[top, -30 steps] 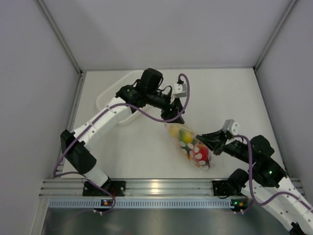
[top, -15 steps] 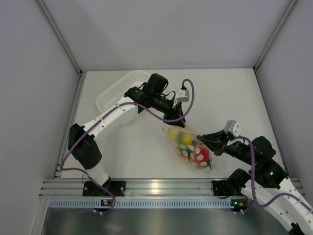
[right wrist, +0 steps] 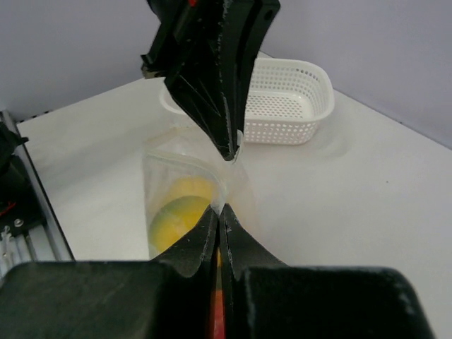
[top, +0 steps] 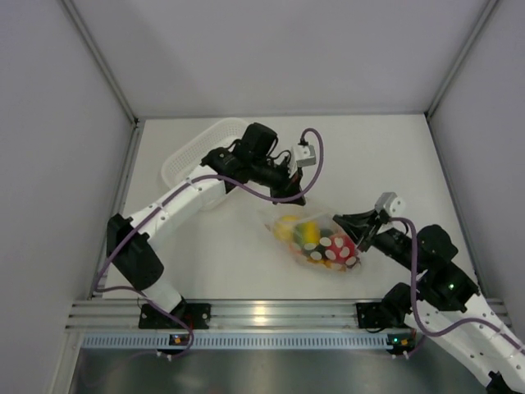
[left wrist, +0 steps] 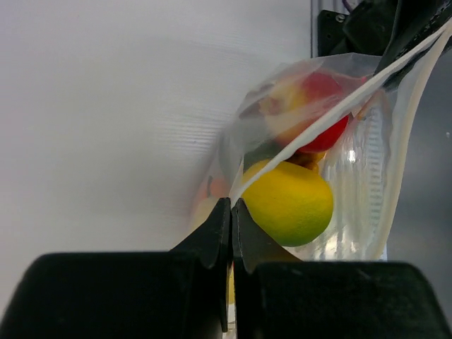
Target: Open the zip-top bag and remove the fake food
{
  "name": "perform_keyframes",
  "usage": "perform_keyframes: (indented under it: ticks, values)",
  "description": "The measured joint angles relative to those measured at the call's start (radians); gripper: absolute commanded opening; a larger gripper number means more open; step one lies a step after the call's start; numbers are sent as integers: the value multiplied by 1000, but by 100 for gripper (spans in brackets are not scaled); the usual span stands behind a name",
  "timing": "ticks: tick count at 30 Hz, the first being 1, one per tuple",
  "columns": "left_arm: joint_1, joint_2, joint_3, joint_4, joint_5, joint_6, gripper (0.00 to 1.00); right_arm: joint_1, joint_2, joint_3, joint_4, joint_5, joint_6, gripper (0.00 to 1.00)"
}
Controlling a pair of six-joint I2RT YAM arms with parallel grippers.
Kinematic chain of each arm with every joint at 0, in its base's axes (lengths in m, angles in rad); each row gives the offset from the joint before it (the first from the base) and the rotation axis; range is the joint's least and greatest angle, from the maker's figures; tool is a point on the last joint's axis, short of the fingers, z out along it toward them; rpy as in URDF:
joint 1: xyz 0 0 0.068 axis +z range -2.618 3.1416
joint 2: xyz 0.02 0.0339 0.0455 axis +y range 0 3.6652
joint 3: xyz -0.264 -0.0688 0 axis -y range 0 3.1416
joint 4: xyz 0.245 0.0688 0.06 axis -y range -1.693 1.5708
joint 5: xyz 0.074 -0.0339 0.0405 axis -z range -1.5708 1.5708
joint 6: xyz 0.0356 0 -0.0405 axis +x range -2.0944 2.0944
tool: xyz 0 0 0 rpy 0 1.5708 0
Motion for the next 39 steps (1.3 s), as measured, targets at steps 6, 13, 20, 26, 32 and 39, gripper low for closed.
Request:
perform_keyframes:
  ticks: [6,13,20,26,32,39]
  values:
    - [1,-68,-29,45,-237,-185,0,0,177,68,16,127,-9,7]
    - [-5,-223,-256,221,-578,-504,0,-7,478,275,2,201,-77,11]
    - [-53,-337,-407,361,-855,-755,0,-69,653,431,-30,226,-50,28]
    - [-121,-381,-446,448,-1023,-912,0,-86,681,489,-52,244,137,50]
    - [-144,-381,-503,537,-1098,-1013,0,-86,685,481,-150,311,290,62]
    - [-151,-381,-537,595,-1095,-1061,0,-97,726,439,-190,345,330,70]
